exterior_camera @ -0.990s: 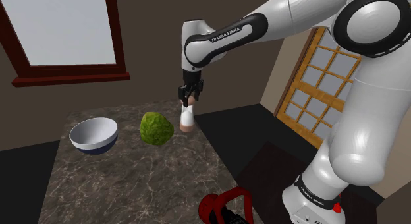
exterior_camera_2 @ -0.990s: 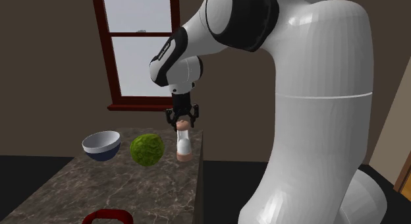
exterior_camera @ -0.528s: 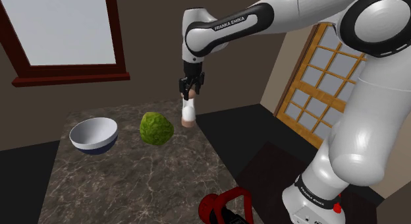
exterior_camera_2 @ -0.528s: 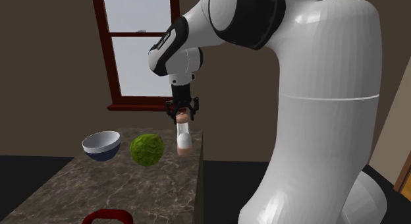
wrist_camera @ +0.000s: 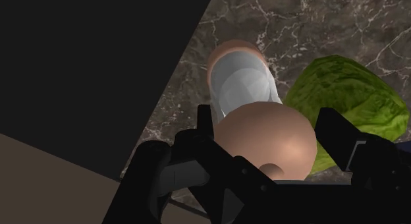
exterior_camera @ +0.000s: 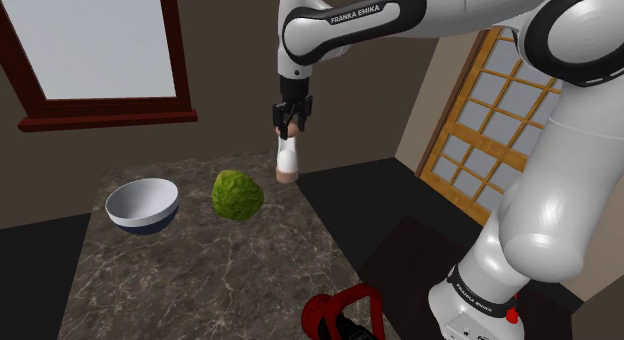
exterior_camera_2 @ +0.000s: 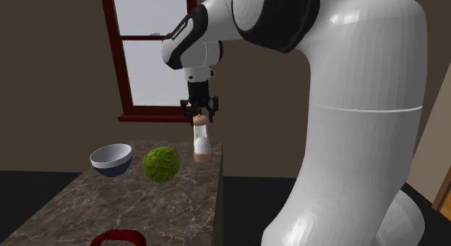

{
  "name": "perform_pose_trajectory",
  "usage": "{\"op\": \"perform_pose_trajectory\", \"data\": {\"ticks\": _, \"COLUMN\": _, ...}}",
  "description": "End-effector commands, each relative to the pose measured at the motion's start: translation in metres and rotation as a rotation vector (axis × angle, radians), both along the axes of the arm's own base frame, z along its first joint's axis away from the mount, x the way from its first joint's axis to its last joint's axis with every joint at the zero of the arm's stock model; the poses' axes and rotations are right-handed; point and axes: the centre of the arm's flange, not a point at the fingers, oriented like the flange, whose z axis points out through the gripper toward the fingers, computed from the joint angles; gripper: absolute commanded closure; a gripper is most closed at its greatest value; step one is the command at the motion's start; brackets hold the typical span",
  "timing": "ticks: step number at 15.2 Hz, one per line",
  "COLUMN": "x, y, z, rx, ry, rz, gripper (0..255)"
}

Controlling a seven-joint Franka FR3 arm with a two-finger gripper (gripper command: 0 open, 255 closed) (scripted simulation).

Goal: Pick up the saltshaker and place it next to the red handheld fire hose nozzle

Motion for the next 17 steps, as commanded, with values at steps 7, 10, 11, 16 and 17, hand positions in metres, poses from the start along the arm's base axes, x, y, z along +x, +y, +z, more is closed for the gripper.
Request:
{"op": "perform_pose_trajectory", "data": {"ticks": 7, "x": -0.001, "y": 0.001, "z": 0.043, "rx": 0.0, "ry": 0.0, "rz": 0.0, "gripper": 255}}
{"op": "perform_pose_trajectory", "data": {"ticks": 10, "x": -0.001, "y": 0.001, "z": 0.059, "rx": 0.0, "ry": 0.0, "rz": 0.0, "gripper": 255}}
{"op": "perform_pose_trajectory", "data": {"ticks": 11, "x": -0.001, "y": 0.001, "z": 0.064, "rx": 0.0, "ry": 0.0, "rz": 0.0, "gripper": 255}}
{"op": "perform_pose_trajectory", "data": {"ticks": 16, "x": -0.001, "y": 0.001, "z": 0.091, "rx": 0.0, "ry": 0.0, "rz": 0.0, "gripper": 255}}
{"op": "perform_pose_trajectory", "data": {"ticks": 17, "x": -0.001, "y": 0.001, "z": 0.096, "rx": 0.0, "ry": 0.0, "rz": 0.0, "gripper": 255}}
